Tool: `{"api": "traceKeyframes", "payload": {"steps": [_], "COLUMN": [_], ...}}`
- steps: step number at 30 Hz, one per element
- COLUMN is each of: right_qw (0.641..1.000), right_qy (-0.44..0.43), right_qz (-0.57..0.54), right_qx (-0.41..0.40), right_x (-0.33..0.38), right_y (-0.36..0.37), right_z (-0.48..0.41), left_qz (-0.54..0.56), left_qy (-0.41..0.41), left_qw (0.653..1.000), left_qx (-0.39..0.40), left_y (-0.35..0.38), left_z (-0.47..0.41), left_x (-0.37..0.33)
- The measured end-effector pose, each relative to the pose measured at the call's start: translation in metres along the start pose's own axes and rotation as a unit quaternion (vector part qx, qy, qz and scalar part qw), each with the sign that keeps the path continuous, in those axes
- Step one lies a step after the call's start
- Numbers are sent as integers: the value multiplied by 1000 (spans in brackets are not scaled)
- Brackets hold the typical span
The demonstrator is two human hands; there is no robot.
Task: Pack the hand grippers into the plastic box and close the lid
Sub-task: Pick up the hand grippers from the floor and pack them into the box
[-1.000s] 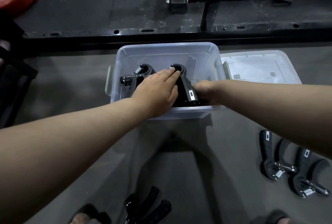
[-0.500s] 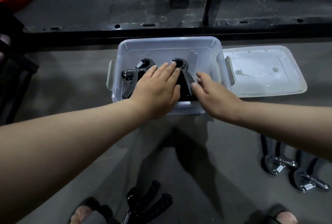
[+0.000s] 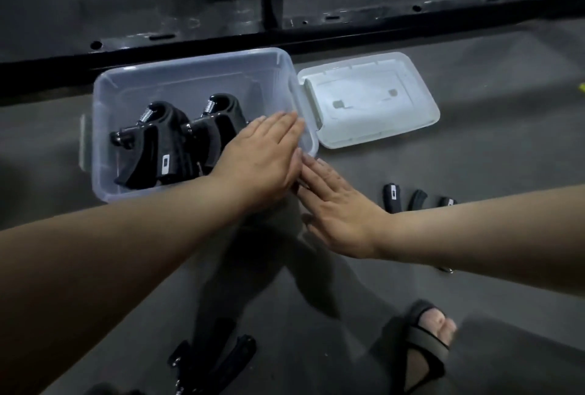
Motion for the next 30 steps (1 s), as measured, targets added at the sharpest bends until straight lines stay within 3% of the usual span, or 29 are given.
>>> {"api": "traceKeyframes", "payload": {"steps": [6,8,10,11,13,15,20,23,26,28,30], "right_qw": [994,994,985,961,877,833,860,915,937,945,919], "right_qy": [-68,-34,108,216,412,475,418,259,121,143,245], "right_qz": [-60,-96,-137,-168,-222,-238,-222,-216,-222,-208,-211], "right_qx": [-65,-45,10,44,107,157,190,221,240,210,226], "right_x": [-15,-31,-60,-78,-107,-123,-129,-102,-70,-62,-65], "right_y": [-1,11,38,54,81,97,98,91,85,85,92], "right_z": [15,28,40,47,64,70,50,32,29,32,40], "left_qz": [-26,-68,-91,-95,-101,-104,-103,-106,-110,-109,-107], "left_qy": [5,10,16,19,23,26,23,22,20,18,20], "left_qw": [1000,998,996,995,995,994,994,994,994,994,994], "left_qx": [2,9,13,12,5,-4,-5,-2,8,10,9], "left_y": [-3,-2,-1,-1,2,4,5,4,5,5,4], "left_z": [-8,-11,-16,-18,-22,-22,-21,-20,-20,-20,-19], "left_x": [-9,-12,-16,-17,-17,-17,-18,-19,-19,-18,-18]}}
Point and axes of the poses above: each hand's wrist, its own z-axis away from the middle knuckle, its own y-axis out of the palm, x = y × z, the point moved 5 cm from there along -z, towards the middle knuckle, and after that the axes turned 14 degrees about x, right-handed, at the moved point
